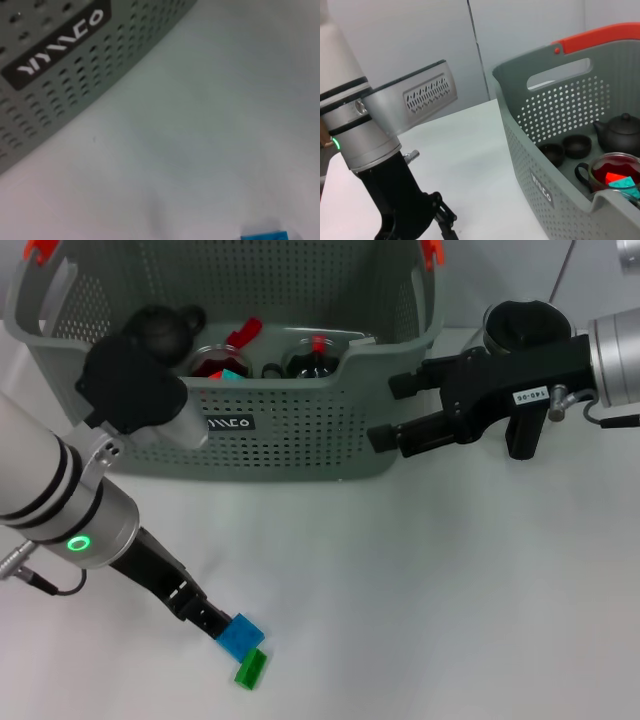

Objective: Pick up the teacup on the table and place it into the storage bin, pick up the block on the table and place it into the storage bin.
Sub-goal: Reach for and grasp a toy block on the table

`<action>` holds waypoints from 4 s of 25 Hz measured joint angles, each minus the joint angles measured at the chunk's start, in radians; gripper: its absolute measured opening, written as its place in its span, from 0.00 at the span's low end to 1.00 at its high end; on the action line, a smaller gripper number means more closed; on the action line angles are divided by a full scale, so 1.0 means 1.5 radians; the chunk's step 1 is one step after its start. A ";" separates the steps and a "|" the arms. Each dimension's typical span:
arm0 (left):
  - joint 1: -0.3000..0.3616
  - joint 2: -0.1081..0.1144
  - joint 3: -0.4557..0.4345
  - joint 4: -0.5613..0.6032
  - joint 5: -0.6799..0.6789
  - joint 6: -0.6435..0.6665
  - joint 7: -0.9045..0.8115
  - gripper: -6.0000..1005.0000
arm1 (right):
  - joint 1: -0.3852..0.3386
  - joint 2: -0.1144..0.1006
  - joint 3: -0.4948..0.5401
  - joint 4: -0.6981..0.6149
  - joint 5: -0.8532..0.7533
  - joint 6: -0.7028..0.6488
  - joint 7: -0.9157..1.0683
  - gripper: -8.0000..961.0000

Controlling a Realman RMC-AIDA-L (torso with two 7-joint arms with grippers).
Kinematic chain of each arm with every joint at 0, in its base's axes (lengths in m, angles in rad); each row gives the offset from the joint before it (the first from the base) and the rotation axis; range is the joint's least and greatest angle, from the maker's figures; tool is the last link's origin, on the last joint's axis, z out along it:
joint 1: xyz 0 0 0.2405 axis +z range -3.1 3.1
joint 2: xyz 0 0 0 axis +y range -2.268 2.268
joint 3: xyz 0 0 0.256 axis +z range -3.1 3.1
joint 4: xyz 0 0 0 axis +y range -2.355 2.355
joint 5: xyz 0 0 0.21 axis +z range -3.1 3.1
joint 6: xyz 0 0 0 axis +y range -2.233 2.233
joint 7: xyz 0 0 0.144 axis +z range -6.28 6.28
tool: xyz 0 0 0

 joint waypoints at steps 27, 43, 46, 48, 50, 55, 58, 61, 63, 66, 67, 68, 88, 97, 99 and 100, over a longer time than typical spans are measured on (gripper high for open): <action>0.033 -0.002 0.109 -0.012 0.021 -0.025 -0.016 0.94 | 0.000 0.000 0.008 0.000 0.007 -0.002 -0.001 0.97; 0.031 -0.002 0.146 -0.012 0.024 -0.034 -0.038 0.95 | -0.002 -0.002 0.008 -0.001 0.008 -0.002 -0.003 0.97; 0.027 -0.002 0.160 -0.013 0.024 -0.034 -0.048 0.95 | -0.002 -0.002 0.008 -0.002 0.008 -0.002 -0.003 0.97; 0.025 -0.002 0.166 -0.015 0.024 -0.033 -0.052 0.95 | -0.002 -0.002 0.008 -0.002 0.008 -0.002 -0.003 0.97; 0.023 -0.002 0.167 -0.017 0.022 -0.032 -0.054 0.95 | -0.002 -0.002 0.008 -0.002 0.008 -0.002 -0.003 0.97; 0.017 -0.002 0.171 -0.024 0.017 -0.026 -0.061 0.95 | -0.003 -0.003 0.008 -0.002 0.009 -0.001 -0.004 0.97; 0.017 -0.002 0.181 -0.028 0.017 -0.024 -0.065 0.95 | -0.003 -0.003 0.012 -0.001 0.009 -0.001 -0.007 0.97; 0.016 -0.002 0.178 -0.029 0.019 -0.024 -0.066 0.95 | -0.003 -0.003 0.015 -0.001 0.009 -0.001 -0.009 0.97; 0.016 -0.001 0.174 -0.030 0.022 -0.024 -0.066 0.95 | -0.003 -0.003 0.015 -0.001 0.009 -0.001 -0.009 0.97; 0.016 0.000 0.165 -0.027 0.025 -0.023 -0.064 0.95 | -0.003 -0.003 0.015 -0.001 0.009 -0.001 -0.009 0.97; 0.016 0.001 0.162 -0.026 0.025 -0.023 -0.063 0.95 | -0.003 -0.003 0.015 -0.001 0.009 -0.001 -0.009 0.97; 0.016 0.002 0.158 -0.025 0.026 -0.023 -0.062 0.95 | -0.003 -0.003 0.016 -0.001 0.009 -0.001 -0.009 0.97; 0.014 -0.001 0.162 0.007 0.044 -0.032 -0.061 0.94 | -0.005 -0.003 0.016 -0.001 0.015 -0.001 -0.009 0.97; 0.008 -0.003 0.188 -0.011 0.023 -0.022 -0.069 0.94 | -0.007 -0.003 0.016 -0.001 0.015 -0.003 -0.009 0.97; 0.004 -0.003 0.191 -0.012 0.019 -0.021 -0.070 0.94 | -0.007 -0.003 0.016 -0.001 0.015 -0.004 -0.009 0.97; 0.002 -0.003 0.192 -0.010 0.018 -0.021 -0.071 0.94 | -0.007 -0.003 0.016 -0.001 0.015 -0.004 -0.009 0.97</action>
